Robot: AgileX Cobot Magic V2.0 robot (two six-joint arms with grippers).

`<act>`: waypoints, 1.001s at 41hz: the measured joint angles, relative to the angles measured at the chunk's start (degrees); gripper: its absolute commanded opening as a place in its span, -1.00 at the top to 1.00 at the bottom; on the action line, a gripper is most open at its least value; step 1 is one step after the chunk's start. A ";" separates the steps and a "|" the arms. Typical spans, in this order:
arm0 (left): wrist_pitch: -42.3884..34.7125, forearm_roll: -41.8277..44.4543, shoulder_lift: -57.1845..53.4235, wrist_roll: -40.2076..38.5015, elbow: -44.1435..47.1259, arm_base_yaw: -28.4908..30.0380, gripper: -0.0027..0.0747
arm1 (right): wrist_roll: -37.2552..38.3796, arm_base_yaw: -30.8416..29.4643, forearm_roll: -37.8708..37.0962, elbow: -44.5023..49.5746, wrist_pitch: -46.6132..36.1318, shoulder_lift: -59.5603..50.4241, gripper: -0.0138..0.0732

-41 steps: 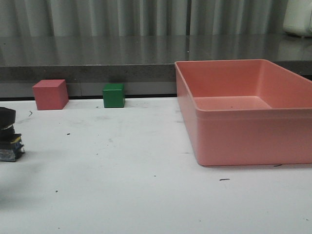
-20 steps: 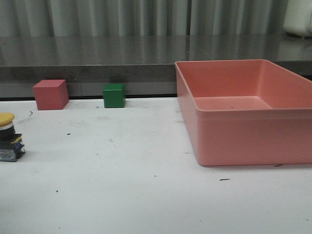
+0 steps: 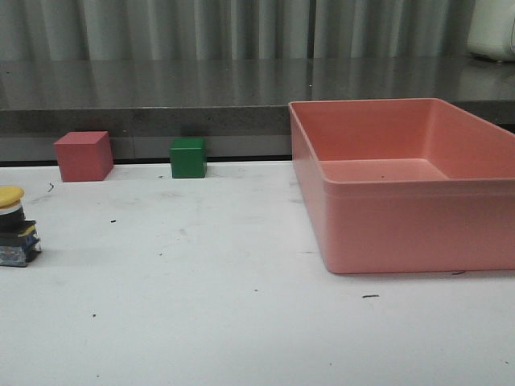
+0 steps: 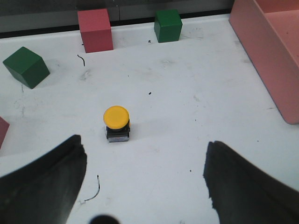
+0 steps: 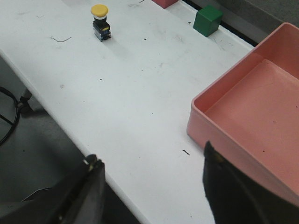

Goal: Place and stand button with both arms

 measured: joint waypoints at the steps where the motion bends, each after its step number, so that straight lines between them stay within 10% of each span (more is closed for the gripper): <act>1: 0.36 0.00 -0.36 0.00 -0.13 0.00 -0.40 | 0.00 0.00 0.00 0.00 0.00 0.00 -0.41; 18: 2.36 0.19 -1.40 0.00 -0.35 0.00 -0.35 | 0.00 0.00 0.00 0.00 0.00 0.00 -0.37; 31: 2.36 0.19 -1.40 -0.10 -0.35 0.00 0.64 | 0.00 0.00 0.00 0.00 0.00 0.00 0.86; 41: 2.36 0.19 -1.40 -0.10 -0.35 0.00 0.98 | 0.00 0.00 0.00 0.00 0.00 0.00 0.84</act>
